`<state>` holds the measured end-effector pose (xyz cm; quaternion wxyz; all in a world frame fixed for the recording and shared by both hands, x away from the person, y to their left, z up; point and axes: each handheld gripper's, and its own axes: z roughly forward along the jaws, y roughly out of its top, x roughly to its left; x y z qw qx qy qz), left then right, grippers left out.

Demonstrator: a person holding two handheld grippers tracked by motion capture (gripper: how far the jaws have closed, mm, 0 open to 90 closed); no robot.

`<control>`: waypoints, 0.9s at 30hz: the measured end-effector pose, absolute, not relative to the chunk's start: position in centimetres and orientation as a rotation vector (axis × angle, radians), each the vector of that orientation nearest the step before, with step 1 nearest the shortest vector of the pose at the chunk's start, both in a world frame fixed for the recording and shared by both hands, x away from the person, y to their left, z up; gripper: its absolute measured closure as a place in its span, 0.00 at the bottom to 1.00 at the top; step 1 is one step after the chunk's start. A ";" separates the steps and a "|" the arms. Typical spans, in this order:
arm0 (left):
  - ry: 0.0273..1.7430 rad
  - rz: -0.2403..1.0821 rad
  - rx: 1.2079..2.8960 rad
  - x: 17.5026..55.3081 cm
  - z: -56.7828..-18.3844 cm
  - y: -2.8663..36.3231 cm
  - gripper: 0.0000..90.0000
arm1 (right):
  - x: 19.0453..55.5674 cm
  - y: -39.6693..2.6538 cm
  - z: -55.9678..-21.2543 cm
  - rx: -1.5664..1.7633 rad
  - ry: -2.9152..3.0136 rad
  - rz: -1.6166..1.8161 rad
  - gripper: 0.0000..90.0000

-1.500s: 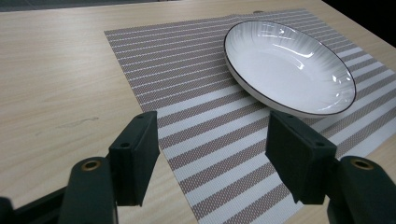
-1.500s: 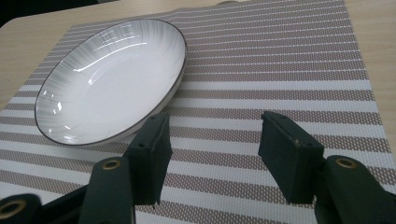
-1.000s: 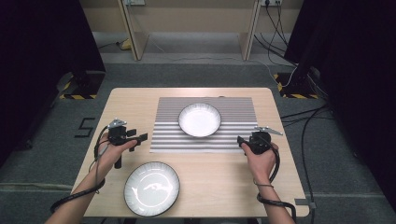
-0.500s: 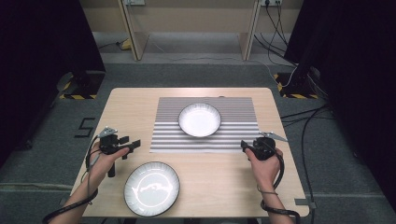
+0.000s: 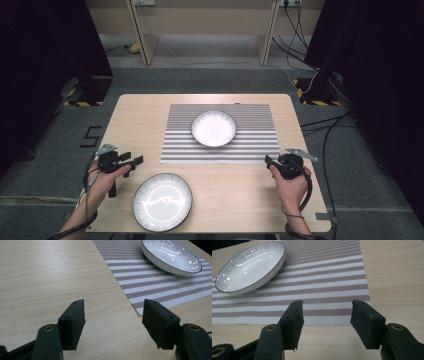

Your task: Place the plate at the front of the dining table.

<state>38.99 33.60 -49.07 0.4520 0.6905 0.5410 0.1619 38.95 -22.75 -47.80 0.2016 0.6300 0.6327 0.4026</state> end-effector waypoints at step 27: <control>1.414 0.429 1.652 35.5 -50.4 36.8 0.38 | 34.9 -26.8 -49.3 1.830 1.661 1.122 0.48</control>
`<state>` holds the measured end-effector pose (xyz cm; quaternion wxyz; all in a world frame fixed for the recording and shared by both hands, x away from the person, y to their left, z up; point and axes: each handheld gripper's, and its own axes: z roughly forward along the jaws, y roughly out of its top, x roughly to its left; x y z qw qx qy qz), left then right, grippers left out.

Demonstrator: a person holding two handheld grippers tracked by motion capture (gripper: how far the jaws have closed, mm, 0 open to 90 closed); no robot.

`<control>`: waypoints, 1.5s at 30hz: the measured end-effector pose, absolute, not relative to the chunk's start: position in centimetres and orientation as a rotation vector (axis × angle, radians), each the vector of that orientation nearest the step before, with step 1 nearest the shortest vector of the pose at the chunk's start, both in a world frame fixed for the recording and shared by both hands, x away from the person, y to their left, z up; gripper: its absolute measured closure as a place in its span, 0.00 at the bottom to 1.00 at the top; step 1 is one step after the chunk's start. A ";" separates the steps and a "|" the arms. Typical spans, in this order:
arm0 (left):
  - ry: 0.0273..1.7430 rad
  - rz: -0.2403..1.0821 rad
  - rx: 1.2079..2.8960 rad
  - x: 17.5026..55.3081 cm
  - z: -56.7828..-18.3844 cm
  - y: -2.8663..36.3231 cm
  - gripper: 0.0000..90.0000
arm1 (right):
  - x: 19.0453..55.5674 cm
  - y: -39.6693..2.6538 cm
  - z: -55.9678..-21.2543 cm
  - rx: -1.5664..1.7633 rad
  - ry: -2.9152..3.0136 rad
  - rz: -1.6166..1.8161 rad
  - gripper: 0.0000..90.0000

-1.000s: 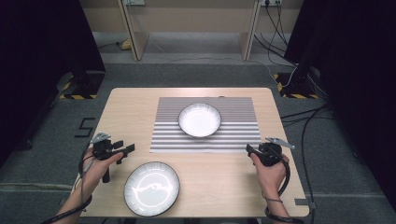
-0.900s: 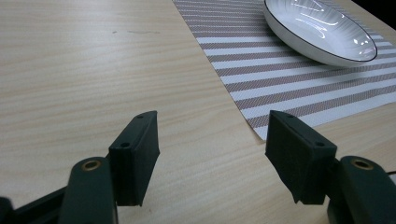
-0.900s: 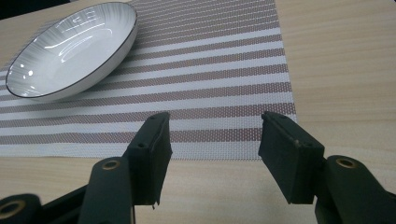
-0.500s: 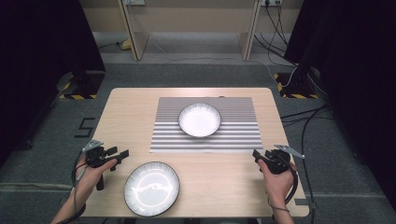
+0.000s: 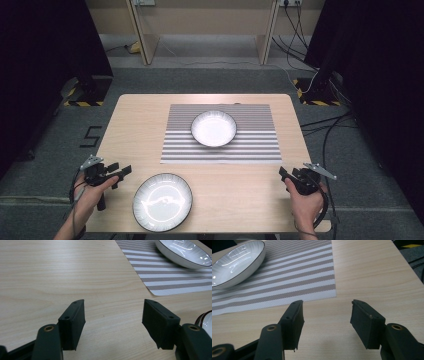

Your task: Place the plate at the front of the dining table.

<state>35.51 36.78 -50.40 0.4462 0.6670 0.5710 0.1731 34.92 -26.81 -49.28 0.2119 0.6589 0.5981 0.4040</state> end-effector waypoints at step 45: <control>1.534 0.539 1.549 31.9 -52.2 41.6 0.38 | 31.0 -31.0 -51.3 1.903 1.561 1.067 0.48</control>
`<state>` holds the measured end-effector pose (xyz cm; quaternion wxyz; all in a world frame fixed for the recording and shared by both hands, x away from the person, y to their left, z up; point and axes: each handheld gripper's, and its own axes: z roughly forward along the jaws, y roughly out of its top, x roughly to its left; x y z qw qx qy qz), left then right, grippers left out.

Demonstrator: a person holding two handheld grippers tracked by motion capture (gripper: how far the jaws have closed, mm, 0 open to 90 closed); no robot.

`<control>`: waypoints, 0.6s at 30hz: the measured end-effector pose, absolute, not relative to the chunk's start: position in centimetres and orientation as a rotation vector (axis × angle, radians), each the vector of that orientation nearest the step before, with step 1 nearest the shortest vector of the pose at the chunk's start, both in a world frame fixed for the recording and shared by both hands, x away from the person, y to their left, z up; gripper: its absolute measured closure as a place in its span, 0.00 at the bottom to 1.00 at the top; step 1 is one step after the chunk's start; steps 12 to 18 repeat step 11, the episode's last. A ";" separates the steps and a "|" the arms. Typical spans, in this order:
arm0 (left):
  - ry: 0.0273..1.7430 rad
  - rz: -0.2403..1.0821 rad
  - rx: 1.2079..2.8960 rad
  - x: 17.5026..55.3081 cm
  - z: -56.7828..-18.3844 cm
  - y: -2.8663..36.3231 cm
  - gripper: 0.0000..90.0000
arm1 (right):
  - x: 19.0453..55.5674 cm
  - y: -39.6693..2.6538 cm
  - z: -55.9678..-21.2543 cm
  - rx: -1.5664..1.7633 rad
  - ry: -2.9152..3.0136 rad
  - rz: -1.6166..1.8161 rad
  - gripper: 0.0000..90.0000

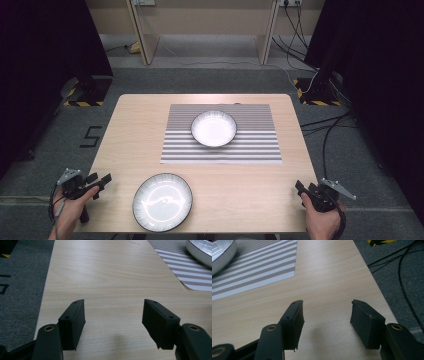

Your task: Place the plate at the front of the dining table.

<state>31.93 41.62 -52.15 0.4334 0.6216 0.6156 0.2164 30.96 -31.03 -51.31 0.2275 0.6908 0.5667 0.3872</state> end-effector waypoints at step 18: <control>1.507 0.553 1.541 32.0 -51.9 40.8 0.38 | 31.0 -30.9 -51.2 1.899 1.546 1.084 0.48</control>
